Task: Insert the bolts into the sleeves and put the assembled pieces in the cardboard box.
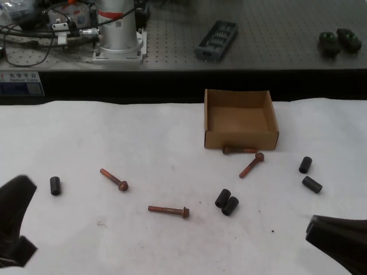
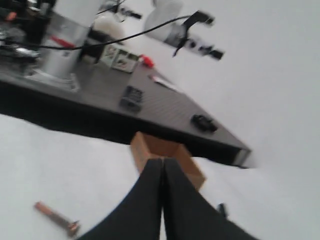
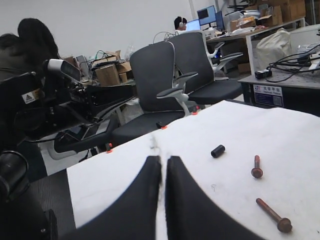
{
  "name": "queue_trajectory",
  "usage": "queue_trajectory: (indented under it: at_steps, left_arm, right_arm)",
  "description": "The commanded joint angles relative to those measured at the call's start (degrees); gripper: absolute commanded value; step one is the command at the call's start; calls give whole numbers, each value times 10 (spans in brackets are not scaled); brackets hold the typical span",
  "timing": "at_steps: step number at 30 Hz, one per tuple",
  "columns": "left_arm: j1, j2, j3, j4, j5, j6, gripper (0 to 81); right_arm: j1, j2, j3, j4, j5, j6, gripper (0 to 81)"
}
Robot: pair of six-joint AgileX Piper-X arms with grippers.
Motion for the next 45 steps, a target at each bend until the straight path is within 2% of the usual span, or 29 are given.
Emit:
queue_trajectory:
  at_steps: [1,4,11,13,17,20,23,26,30,35,37,42,45]
  left_arm:
    - [0,-4,-8,-49,46,-59,6]
    - [0,-4,-8,-63,56,-97,6]
    - [0,-4,-8,-73,70,-281,6]
    - [0,-4,-8,-67,81,-280,6]
    - [0,-4,-8,-53,172,-194,6]
    - [-1,6,-27,12,194,-147,6]
    - [-1,35,-103,173,186,2,6]
    - [-1,104,-196,307,147,130,6]
    - [-1,222,-284,357,136,278,6]
    - [-4,378,-378,401,183,450,1]
    - [-9,432,-404,423,183,495,41]
    - [-37,566,-456,456,173,585,239]
    - [-67,622,-477,456,173,648,258]
  right_arm:
    - [-3,-3,-5,-46,14,41,54]
    - [-3,-3,-5,-46,14,54,54]
    - [-3,-3,-5,-51,28,90,54]
    - [-3,-3,-5,-58,48,90,54]
    - [-3,-3,-5,-58,120,96,54]
    - [-3,-2,-27,2,144,66,54]
    - [-3,14,-84,173,153,-6,54]
    - [-3,46,-143,281,176,-45,54]
    - [-3,108,-196,293,181,-88,54]
    - [-3,195,-251,302,181,-116,54]
    - [-3,230,-279,320,181,-129,54]
    - [-10,285,-334,375,225,-137,54]
    - [-17,290,-343,386,230,-137,54]
